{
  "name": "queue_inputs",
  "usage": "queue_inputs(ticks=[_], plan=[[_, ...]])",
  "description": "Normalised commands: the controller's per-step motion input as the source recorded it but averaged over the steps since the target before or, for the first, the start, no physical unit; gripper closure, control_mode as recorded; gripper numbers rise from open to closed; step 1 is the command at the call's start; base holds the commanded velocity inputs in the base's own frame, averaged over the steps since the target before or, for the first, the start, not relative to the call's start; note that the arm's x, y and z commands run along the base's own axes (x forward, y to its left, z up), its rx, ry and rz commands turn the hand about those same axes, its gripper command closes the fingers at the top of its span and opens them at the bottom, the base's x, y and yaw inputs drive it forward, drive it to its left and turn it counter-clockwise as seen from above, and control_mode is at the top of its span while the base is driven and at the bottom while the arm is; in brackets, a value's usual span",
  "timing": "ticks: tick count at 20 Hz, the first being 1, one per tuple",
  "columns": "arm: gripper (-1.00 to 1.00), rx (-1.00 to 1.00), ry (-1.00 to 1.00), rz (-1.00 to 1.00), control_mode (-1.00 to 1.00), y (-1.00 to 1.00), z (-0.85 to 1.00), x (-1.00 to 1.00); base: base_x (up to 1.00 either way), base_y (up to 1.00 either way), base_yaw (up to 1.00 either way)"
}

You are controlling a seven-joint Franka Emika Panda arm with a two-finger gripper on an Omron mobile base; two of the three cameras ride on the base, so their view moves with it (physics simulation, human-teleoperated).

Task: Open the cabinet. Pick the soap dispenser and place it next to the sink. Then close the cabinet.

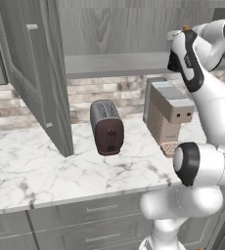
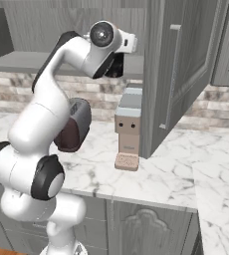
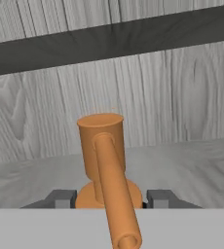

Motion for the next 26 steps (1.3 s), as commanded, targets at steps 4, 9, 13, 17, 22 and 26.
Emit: queue_inputs(ticks=[4,9,13,17,22,26], plan=[[1.0,0.0,0.02,0.0,-1.0,0.11,0.06,-0.7,0.0,0.0,0.0],[1.0,-0.03,-0.12,0.0,-1.0,0.23,-0.22,-0.76,0.0,0.0,0.0],[1.0,-0.01,-0.08,0.0,-1.0,0.27,-0.21,-0.69,0.0,0.0,0.0],[1.0,0.0,-0.02,-0.01,-1.0,0.28,-0.2,-0.59,0.0,0.0,0.0],[1.0,0.0,0.0,-0.03,-1.0,0.25,-0.16,-0.46,0.0,0.0,0.0],[1.0,0.0,0.0,-0.04,-1.0,0.26,-0.19,-0.4,0.0,0.0,0.0]])
